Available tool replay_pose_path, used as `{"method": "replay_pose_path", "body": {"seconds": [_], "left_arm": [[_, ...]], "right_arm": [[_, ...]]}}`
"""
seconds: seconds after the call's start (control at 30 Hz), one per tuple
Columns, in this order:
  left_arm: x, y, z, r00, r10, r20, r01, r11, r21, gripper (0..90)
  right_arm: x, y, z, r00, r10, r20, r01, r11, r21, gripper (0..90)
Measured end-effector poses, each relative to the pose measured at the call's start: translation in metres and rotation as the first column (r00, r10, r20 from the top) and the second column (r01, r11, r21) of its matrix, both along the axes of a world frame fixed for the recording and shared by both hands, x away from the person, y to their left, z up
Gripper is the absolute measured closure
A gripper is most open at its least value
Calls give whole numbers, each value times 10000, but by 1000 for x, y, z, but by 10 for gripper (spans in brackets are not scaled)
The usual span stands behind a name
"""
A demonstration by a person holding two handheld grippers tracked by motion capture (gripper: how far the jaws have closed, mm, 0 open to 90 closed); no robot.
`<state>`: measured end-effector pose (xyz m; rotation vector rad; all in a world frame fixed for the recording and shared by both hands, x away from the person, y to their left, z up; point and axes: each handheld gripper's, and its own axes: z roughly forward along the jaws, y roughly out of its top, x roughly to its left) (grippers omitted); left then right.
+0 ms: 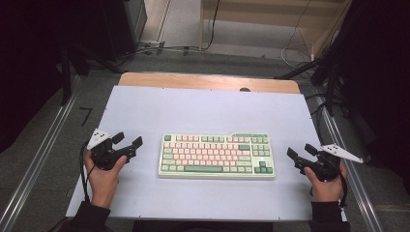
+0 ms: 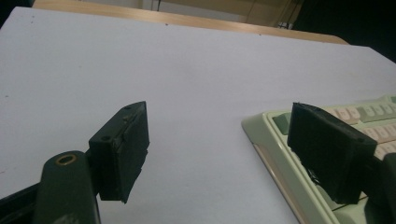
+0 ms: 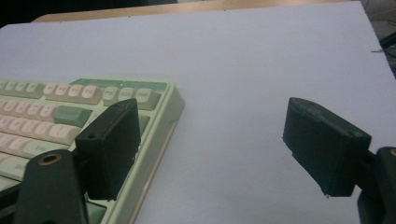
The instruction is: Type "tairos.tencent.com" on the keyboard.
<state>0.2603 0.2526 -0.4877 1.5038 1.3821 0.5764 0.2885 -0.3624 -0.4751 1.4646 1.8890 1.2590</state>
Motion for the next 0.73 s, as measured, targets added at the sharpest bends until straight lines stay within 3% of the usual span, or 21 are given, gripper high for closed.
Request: {"method": "replay_pose_path", "body": {"seconds": [0.27,0.53,0.73], "left_arm": [[3,6,-5,9994,271,-226,-266,9995,190,208],[10,5,-13,9968,285,-750,-252,9986,458,199],[10,5,-12,9970,303,-717,-277,9989,374,199]], "right_arm": [[1,-1,-2,9998,-119,-126,118,9999,-101,175],[3,-1,-5,9996,-131,-238,126,9997,-213,175],[4,-1,-6,9994,-156,-298,149,9996,-228,174]]}}
